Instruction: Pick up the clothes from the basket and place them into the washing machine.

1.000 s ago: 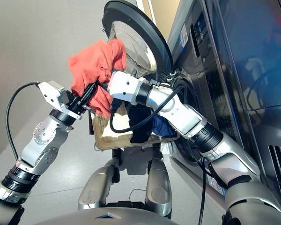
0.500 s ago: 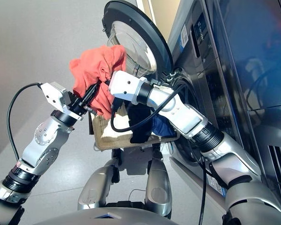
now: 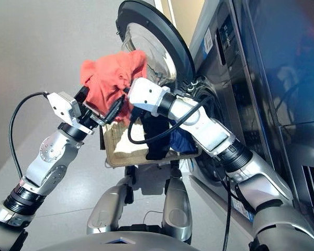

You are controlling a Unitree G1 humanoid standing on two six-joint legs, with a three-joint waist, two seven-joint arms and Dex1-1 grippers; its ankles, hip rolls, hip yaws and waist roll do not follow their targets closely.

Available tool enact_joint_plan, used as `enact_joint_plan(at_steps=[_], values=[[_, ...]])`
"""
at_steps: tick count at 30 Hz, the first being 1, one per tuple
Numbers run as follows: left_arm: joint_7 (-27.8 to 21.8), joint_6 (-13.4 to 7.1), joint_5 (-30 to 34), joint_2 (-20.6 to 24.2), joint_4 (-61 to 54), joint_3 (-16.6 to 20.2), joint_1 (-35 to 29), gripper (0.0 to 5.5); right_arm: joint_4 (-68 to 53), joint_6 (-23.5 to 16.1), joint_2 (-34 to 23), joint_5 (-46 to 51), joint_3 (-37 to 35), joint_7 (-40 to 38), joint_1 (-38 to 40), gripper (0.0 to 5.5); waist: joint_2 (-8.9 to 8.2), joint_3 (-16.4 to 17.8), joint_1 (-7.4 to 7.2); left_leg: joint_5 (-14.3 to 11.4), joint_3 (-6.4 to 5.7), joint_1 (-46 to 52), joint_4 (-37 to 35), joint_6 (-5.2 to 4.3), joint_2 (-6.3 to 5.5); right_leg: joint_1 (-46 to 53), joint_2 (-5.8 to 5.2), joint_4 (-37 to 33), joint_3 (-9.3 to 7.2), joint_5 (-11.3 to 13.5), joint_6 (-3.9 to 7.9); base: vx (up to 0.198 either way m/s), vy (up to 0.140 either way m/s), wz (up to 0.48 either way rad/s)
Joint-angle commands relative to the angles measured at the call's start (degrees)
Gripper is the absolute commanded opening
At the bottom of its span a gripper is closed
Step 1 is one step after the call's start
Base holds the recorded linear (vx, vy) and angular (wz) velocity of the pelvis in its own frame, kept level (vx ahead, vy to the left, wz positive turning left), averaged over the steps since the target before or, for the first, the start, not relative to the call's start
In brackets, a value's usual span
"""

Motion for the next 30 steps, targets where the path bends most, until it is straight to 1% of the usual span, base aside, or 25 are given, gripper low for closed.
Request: enact_joint_plan(at_steps=[1,7,9,11,15,17,19,21,22,23,26,27,28,30], values=[[1.41,-5.33,0.79,-0.95,-5.89,0.03,-0.51,5.50,-3.26,-6.65,3.11,-1.88,-4.81,-4.91,2.47,0.00,-1.70,-3.20,0.76,-2.29,-2.49,-1.63,5.31,-4.62,2.84,0.22,-1.87,4.75,0.42,-3.51,3.98,0.000,0.000,0.000],[2.86,-5.98,0.23,-2.25,-4.50,-0.61,-0.89,5.50,-0.14,-8.41,5.31,-3.50,-9.40,-10.06,9.15,0.00,-1.44,-3.12,0.67,-2.34,-3.10,-2.01,5.63,-4.57,2.91,0.25,-1.86,4.91,-0.05,-3.78,4.02,0.000,0.000,0.000],[3.58,-6.25,0.47,-2.61,-4.31,-0.59,-0.85,5.50,1.70,-9.10,5.93,-4.47,-11.38,-12.94,11.37,0.00,-1.40,-3.10,0.42,-2.44,-3.23,-2.08,5.66,-4.54,3.03,0.33,-1.89,4.93,-0.15,-3.92,4.04,0.000,0.000,0.000],[3.98,-6.61,0.39,-2.81,-4.09,-0.69,-0.90,5.50,3.36,-9.66,6.36,-5.58,-12.60,-15.11,12.60,0.00,-1.31,-3.16,0.39,-2.49,-3.35,-2.16,5.82,-4.55,3.06,0.40,-1.86,4.93,-0.21,-4.04,4.02,0.000,0.000,0.000],[5.35,-7.25,0.18,-3.47,-3.39,-0.86,-0.90,5.50,8.16,-11.35,8.99,-4.39,-15.61,-20.28,14.78,0.00,-1.20,-2.99,0.21,-2.68,-3.52,-2.24,6.07,-4.48,3.05,0.41,-1.79,5.24,-0.41,-4.31,4.04,0.000,0.000,0.000],[5.90,-7.57,0.50,-3.49,-3.28,-0.89,-0.87,5.50,10.08,-11.72,9.90,-5.29,-16.29,-22.44,15.21,0.00,-1.15,-2.85,0.14,-2.82,-3.63,-2.33,6.29,-4.43,3.09,0.43,-1.82,5.40,-0.43,-4.43,4.05,0.000,0.000,0.000],[6.83,-8.04,0.47,-3.68,-2.91,-1.38,-1.02,5.50,13.93,-12.59,11.55,-4.89,-18.12,-26.55,15.54,0.00,-1.09,-2.78,0.11,-2.94,-3.72,-2.44,6.40,-4.37,3.09,0.43,-1.80,5.41,-0.49,-4.50,4.11,0.000,0.000,0.000],[7.86,-8.26,0.56,-3.84,-2.59,-1.56,-1.32,5.50,17.50,-12.41,13.45,-4.02,-19.06,-29.39,15.65,0.00,-1.09,-2.68,0.12,-3.00,-3.80,-2.55,6.45,-4.34,3.15,0.51,-1.83,5.40,-0.71,-4.58,4.14,0.000,0.000,0.000],[7.86,-8.26,0.56,-3.83,-2.59,-1.56,-1.32,5.50,17.52,-12.42,13.45,-4.02,-19.06,-29.39,15.64,0.00,-1.09,-2.67,0.12,-3.00,-3.80,-2.55,6.45,-4.34,3.15,0.51,-1.83,5.40,-0.71,-4.58,4.14,0.000,0.000,0.000],[8.48,-8.48,-0.02,-4.66,-2.22,-2.05,-1.50,5.50,21.42,-12.99,15.09,-1.68,-20.18,-30.88,16.06,0.00,-1.13,-2.54,0.14,-3.04,-3.93,-2.61,6.45,-4.30,3.12,0.71,-1.86,5.32,-0.89,-4.71,4.13,0.000,0.000,0.000],[9.70,-8.80,-0.35,-5.80,-1.57,-3.48,-1.77,5.50,26.76,-14.18,16.61,-1.45,-21.20,-35.41,15.43,0.00,-1.10,-2.29,0.36,-3.13,-4.37,-3.00,6.71,-4.25,3.15,0.65,-1.92,5.58,-1.23,-4.89,4.09,0.000,0.000,0.000],[9.73,-8.85,-0.34,-5.80,-1.51,-3.54,-1.86,5.50,26.97,-14.32,16.63,-1.46,-21.21,-35.48,15.30,0.00,-1.10,-2.27,0.36,-3.15,-4.41,-3.05,6.74,-4.25,3.15,0.64,-1.92,5.59,-1.26,-4.91,4.08,0.000,0.000,0.000],[10.57,-8.95,-0.06,-5.77,-1.28,-4.61,-2.40,5.50,29.53,-14.77,17.56,-2.27,-21.87,-39.75,13.97,0.00,-0.85,-2.01,0.54,-3.15,-4.60,-3.33,6.83,-4.25,3.12,0.54,-1.93,5.71,-1.42,-5.02,4.06,0.000,0.000,0.000],[11.88,-9.53,0.14,-5.73,-1.34,-5.89,-3.58,5.50,33.71,-13.87,17.68,-7.89,-21.47,-46.71,11.83,0.00,-0.60,-1.68,0.83,-3.19,-4.86,-3.75,7.10,-4.26,3.08,0.29,-1.85,6.00,-1.54,-5.29,4.02,0.005,-0.003,0.094]])
